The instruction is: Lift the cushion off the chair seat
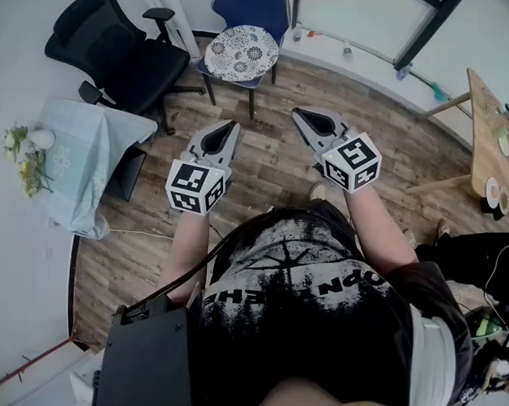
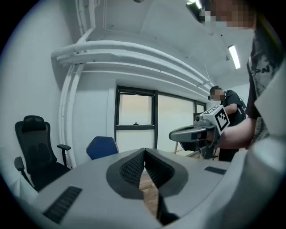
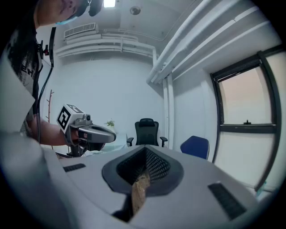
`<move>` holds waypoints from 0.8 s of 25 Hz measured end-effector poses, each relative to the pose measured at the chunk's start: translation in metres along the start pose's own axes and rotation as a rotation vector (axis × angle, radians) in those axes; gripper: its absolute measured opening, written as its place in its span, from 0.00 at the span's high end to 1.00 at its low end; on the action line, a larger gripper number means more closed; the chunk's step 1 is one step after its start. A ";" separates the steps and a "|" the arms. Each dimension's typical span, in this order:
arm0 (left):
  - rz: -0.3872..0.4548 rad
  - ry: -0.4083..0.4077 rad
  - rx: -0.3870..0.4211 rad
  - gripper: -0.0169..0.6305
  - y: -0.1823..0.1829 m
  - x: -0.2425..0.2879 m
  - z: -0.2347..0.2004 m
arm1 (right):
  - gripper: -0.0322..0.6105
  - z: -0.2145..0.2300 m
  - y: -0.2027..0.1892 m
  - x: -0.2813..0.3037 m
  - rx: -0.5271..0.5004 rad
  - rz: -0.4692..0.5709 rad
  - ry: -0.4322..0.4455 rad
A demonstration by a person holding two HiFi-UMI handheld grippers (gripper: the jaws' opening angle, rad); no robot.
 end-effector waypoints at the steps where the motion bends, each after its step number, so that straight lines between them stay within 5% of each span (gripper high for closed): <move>1: -0.002 -0.001 0.001 0.95 0.000 0.000 0.000 | 0.92 0.000 0.000 0.000 -0.001 0.000 -0.004; 20: -0.009 -0.014 -0.014 0.95 -0.007 -0.015 0.003 | 0.92 -0.023 -0.006 -0.004 0.039 0.003 0.016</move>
Point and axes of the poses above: the fingertips, and each gripper's own axes: x forward along the fingers, z to its right, y out of its top, the point moved 1 cm from there along -x, backward along the fingers, and after that the axes turned 8 degrees about -y, right-handed, at the moved point
